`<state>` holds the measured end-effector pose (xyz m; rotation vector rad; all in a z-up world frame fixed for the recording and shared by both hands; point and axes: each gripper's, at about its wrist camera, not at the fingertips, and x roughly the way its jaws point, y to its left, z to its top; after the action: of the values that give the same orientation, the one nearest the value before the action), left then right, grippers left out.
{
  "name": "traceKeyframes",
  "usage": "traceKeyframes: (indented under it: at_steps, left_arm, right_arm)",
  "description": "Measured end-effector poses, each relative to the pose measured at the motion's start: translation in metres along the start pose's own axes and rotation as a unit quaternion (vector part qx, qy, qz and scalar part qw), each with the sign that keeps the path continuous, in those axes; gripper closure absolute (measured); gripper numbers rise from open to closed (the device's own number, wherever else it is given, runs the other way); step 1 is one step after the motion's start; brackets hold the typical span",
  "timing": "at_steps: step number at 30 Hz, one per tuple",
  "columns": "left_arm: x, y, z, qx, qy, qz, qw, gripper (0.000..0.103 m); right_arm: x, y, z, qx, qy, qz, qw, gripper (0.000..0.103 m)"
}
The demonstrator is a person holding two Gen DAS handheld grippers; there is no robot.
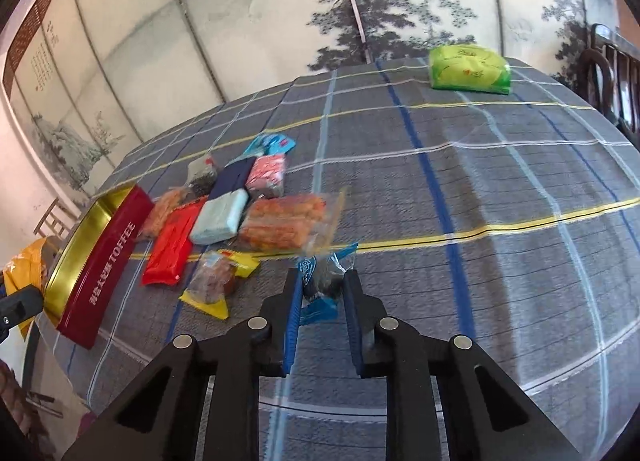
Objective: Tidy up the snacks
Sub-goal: 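Carry the orange snack bag in the left gripper while the right gripper approaches the blue-ended candy, then lower the orange bag into the gold tin and open the left gripper while the right gripper grasps the candy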
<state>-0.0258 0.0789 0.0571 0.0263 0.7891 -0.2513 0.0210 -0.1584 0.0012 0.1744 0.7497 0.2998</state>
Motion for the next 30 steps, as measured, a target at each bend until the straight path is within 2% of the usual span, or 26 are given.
traceKeyframes:
  at_steps: [1, 6, 8, 13, 15, 16, 18, 19, 20, 23, 24, 26, 30]
  left_arm:
    - [-0.002, 0.003, 0.001, -0.002, -0.002, 0.004, 1.0, 0.061]
    - [-0.008, 0.023, 0.005, -0.017, -0.008, 0.026, 0.9995, 0.061]
    - [-0.009, 0.034, 0.005, -0.023, -0.009, 0.036, 0.999, 0.06]
    - [-0.011, 0.06, 0.009, -0.038, -0.011, 0.061, 0.9974, 0.06]
    - [-0.013, 0.068, 0.009, -0.044, -0.011, 0.067, 0.9967, 0.06]
    - [-0.014, 0.072, 0.009, -0.046, -0.011, 0.068, 0.9966, 0.06]
    - [-0.015, 0.076, 0.009, -0.049, -0.012, 0.072, 0.9961, 0.06]
    - [-0.016, 0.078, 0.008, -0.049, -0.013, 0.074, 0.9959, 0.06]
    - [-0.016, 0.079, 0.008, -0.05, -0.013, 0.075, 0.9959, 0.06]
    - [-0.017, 0.082, 0.007, -0.05, -0.013, 0.076, 0.9957, 0.06]
    - [-0.017, 0.083, 0.007, -0.051, -0.013, 0.076, 0.9957, 0.06]
    - [-0.016, 0.085, 0.007, -0.051, -0.011, 0.075, 0.9958, 0.06]
    - [-0.014, 0.088, 0.008, -0.051, -0.01, 0.079, 0.9955, 0.06]
  right_arm:
    - [-0.002, -0.011, 0.003, 0.012, -0.006, -0.007, 1.0, 0.091]
    - [0.0, -0.054, 0.017, 0.053, -0.016, -0.048, 0.997, 0.091]
    - [0.004, -0.06, 0.019, 0.054, -0.013, -0.058, 0.997, 0.092]
    - [0.015, -0.066, 0.011, 0.064, 0.003, -0.05, 0.997, 0.092]
    - [0.012, -0.065, 0.01, 0.063, -0.005, -0.053, 0.997, 0.09]
    - [0.011, -0.064, 0.01, 0.061, -0.007, -0.056, 0.997, 0.086]
    - [0.01, -0.062, 0.01, 0.054, -0.005, -0.066, 0.996, 0.068]
    - [0.011, -0.062, 0.011, 0.053, -0.001, -0.066, 0.996, 0.049]
    - [0.011, -0.061, 0.011, 0.053, 0.001, -0.063, 0.997, 0.039]
    - [0.004, -0.05, 0.012, 0.034, -0.008, -0.047, 0.998, 0.037]
    - [0.003, -0.043, 0.012, 0.015, -0.007, -0.053, 0.998, 0.036]
    - [0.006, -0.03, 0.012, -0.024, 0.004, -0.066, 0.998, 0.036]
    - [0.017, -0.027, 0.007, -0.06, 0.038, -0.055, 0.996, 0.036]
